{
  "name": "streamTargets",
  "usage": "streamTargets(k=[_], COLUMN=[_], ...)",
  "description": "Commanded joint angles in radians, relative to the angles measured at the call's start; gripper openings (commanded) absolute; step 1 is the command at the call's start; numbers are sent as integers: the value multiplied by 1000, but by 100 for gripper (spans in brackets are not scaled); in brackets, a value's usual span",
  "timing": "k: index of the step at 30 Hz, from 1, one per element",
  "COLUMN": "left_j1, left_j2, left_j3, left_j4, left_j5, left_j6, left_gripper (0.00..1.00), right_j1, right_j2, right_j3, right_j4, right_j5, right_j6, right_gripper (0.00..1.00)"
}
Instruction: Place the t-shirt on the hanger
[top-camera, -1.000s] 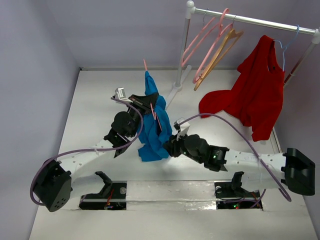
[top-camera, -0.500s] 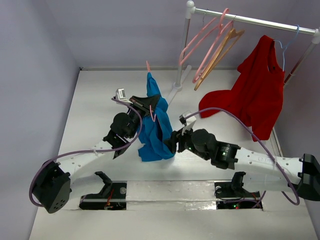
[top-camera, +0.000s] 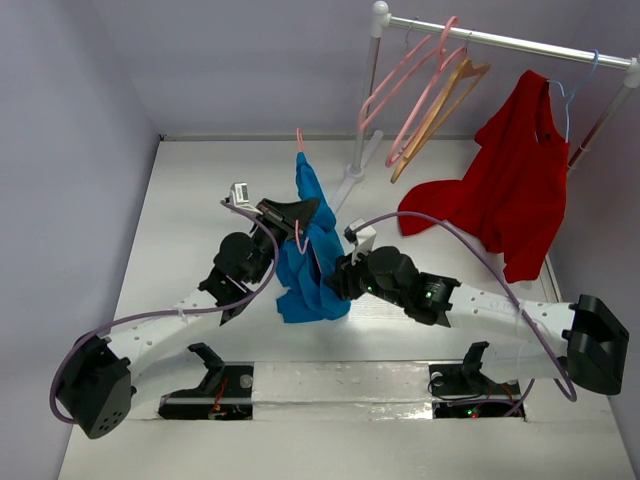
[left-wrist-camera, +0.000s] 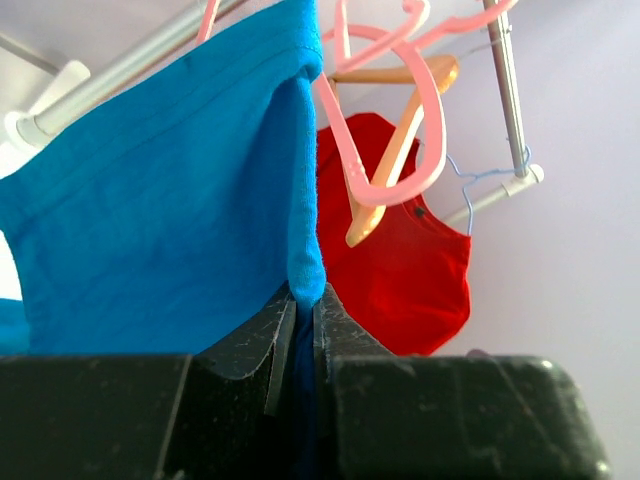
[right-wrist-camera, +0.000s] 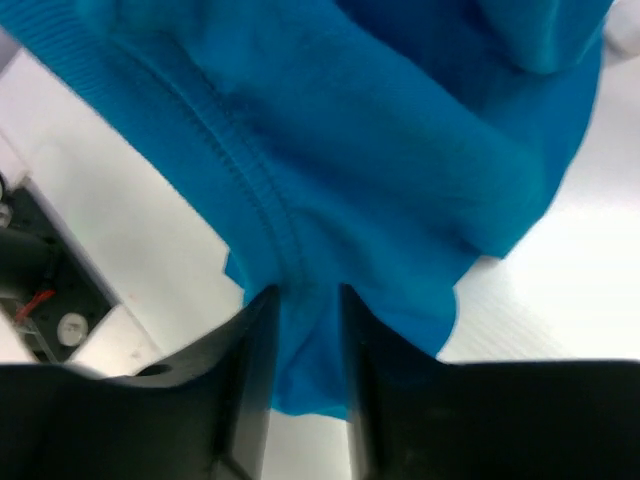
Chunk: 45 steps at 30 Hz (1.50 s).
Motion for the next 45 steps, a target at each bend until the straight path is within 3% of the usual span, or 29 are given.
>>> streamTargets(k=[1,4,9,19,21,22,23,25,28,32,33,34,42,45], left_j1=[5,5,5,5,5,5,5,5,5,5,14,14,14,14], left_j2=[-50,-50,-44,-15,-9,-6,-5,-5,-4,11,13,14,-4,-9], left_j3=[-16,-27,-44,-47,-39,-38,-33,-30,-16,-15,-16,-18,-15,-19], left_j4=[49,49,55,66,67,69,67,63,44,46,47,46,8,3], left_j5=[40,49,64,32,33,33,35,40,47,75,76,73,49,46], left_j6=[-23,-29,-37,-3,1,3,12,12,18,4,1,3,7,9], left_gripper=[0,0,0,0,0,0,0,0,0,0,0,0,0,0], right_j1=[-1,-1,-1,-1,-1,-1,-1,-1,-1,-1,-1,-1,-1,-1], right_j2=[2,9,16,-15,3,25,28,17,11,71,79,88,69,68], right_j3=[42,45,52,118,143,149,149,118,85,101,106,111,98,95], right_j4=[82,91,104,44,16,-14,-31,-43,-40,-36,-37,-43,-22,-19], right_j5=[-40,-38,-55,-50,-88,-98,-95,-70,-72,-102,-99,-96,-102,-107], right_j6=[-14,-18,-24,-78,-80,-78,-64,-63,-57,-63,-64,-64,-58,-53], right_gripper=[33,26,1,0,21,46,54,70,72,62,58,47,27,15])
